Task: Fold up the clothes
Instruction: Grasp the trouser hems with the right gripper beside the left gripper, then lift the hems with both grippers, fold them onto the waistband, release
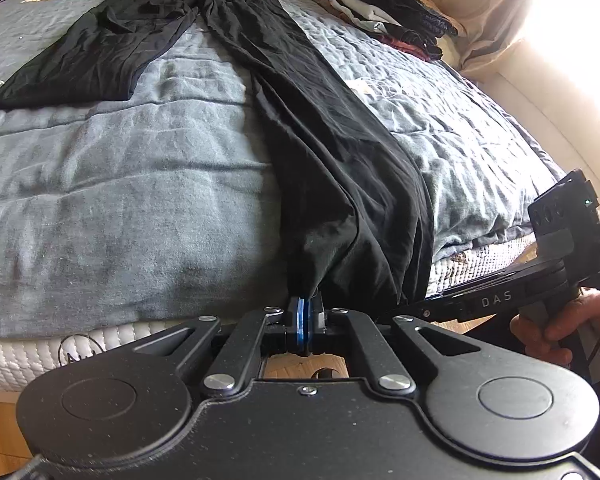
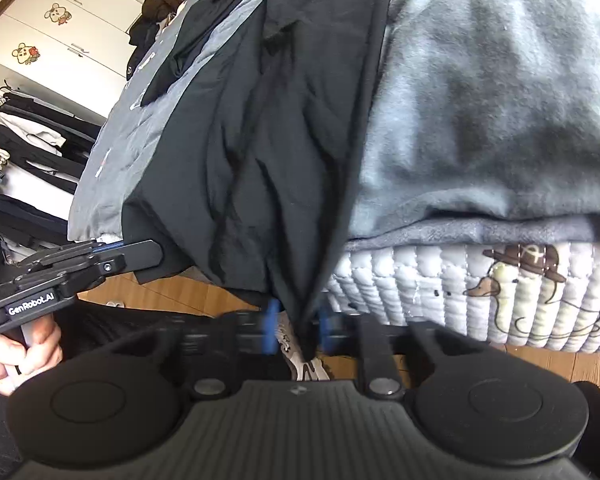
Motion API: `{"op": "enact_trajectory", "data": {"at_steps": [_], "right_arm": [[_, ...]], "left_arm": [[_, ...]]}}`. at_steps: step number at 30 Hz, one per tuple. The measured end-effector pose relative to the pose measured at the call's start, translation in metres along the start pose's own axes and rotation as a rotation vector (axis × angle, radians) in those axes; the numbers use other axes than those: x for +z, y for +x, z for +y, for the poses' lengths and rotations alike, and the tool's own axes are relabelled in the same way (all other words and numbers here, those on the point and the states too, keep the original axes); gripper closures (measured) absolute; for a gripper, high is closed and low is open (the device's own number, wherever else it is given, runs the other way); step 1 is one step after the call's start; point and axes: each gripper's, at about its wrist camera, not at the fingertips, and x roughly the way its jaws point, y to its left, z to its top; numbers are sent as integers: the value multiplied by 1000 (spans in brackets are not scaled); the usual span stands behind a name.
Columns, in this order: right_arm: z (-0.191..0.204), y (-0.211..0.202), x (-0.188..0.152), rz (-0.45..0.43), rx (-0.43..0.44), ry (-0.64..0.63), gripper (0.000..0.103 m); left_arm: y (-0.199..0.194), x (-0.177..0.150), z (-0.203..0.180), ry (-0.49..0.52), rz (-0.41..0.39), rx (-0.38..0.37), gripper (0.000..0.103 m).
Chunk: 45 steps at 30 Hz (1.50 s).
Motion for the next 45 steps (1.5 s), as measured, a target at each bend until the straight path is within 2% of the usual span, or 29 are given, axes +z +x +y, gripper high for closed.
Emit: {"op": "enact_trajectory", "data": {"at_steps": [6,10,15,20,24,31,36,45], "right_arm": [[8,-23,-4,-46,72,17,96],[13,-49,-1,-117,131,43,96],[22,-83,8,-212,209,64,96],[38,-109,25,-302,293,68,96],[48,-117,58,-363,332,69,96],[39,-125,140,-425,321,67,96],[17,-108,207,-438,310,82,96],[-22,-59,308,-438,277,131,96]], "left_arm": [[-4,0,-1,2,-4,-21,101],[-15,0,-8,5,-32,-61,101],[-35,8,-8,-55,-98,-152,101],[-55,31,-14,-85,-173,-246,101],[-59,63,-18,-66,-213,-278,101],[-22,149,6,-66,-243,-225,101],[7,210,23,-63,-259,-182,101],[76,296,55,-59,-234,-114,101]]}}
